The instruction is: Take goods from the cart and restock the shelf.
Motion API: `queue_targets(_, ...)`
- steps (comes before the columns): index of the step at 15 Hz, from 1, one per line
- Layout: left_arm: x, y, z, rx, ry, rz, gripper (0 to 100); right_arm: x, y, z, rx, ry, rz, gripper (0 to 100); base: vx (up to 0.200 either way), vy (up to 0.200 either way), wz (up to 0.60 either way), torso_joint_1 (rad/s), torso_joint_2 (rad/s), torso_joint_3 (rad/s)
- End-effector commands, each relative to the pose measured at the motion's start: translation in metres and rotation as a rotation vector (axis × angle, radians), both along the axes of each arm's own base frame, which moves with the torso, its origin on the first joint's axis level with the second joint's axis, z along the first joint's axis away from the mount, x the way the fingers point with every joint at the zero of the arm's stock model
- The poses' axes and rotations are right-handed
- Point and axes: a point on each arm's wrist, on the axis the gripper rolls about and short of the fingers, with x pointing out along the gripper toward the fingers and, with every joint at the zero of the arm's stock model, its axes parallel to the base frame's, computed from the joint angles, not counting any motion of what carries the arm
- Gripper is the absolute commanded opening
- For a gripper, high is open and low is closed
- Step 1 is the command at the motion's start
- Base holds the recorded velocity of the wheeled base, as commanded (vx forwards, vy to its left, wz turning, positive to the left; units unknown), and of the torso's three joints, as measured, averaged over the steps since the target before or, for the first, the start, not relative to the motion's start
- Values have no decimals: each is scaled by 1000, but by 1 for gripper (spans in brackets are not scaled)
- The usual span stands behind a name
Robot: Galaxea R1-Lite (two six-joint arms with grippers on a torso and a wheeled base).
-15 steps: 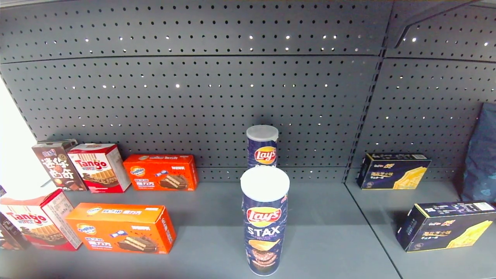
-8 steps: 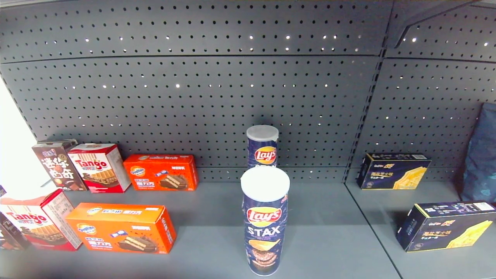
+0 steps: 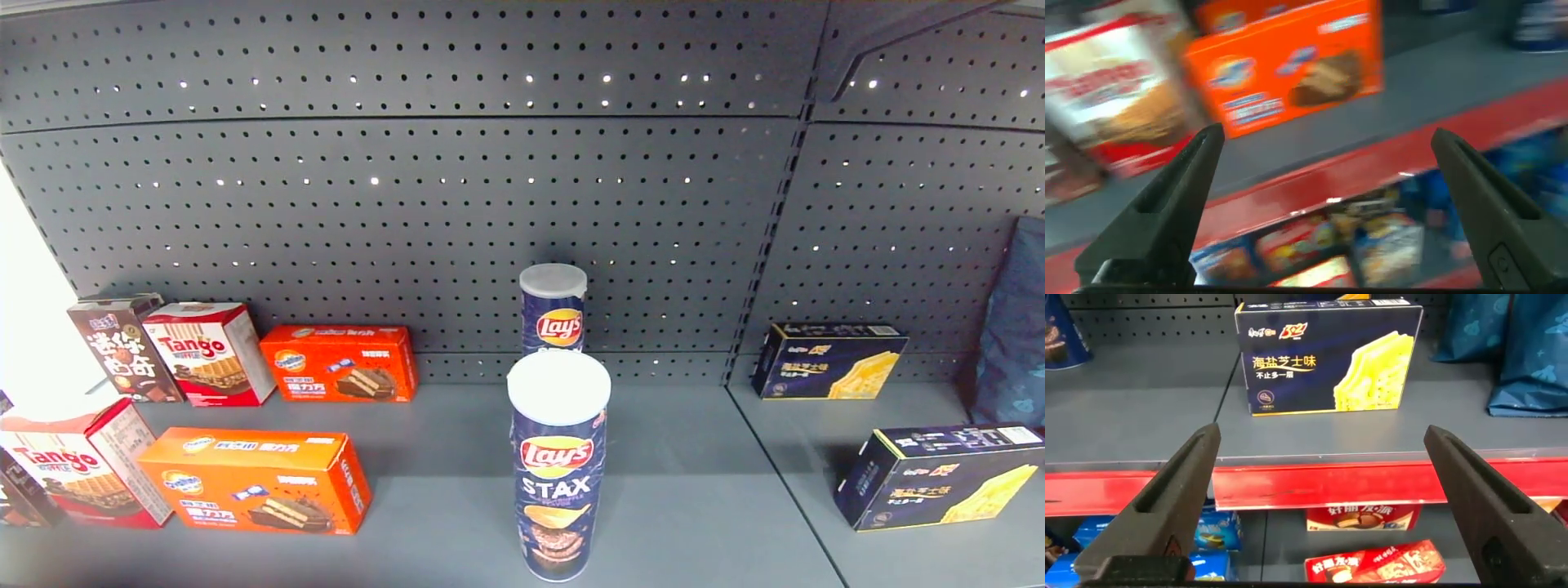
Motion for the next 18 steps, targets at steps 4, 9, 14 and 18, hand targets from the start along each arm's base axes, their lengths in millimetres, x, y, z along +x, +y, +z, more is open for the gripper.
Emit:
queue_targets(4, 5, -7, -8, -46, 77, 57, 100, 0, 0, 0, 0, 2, 0, 100, 0, 0, 0, 0, 0, 0)
queue_targets(9, 2, -11, -9, -81, -5, 279, 100, 0, 0, 0, 0, 2, 0, 100, 0, 0, 0, 0, 0, 0)
queue_targets(14, -1, -9, -10, -110, -28, 262, 100, 0, 0, 0, 0, 1, 0, 100, 0, 0, 0, 0, 0, 0)
queue_targets(18, -1, -9, -10, -114, -28, 273, 100, 0, 0, 0, 0, 2, 0, 100, 0, 0, 0, 0, 0, 0)
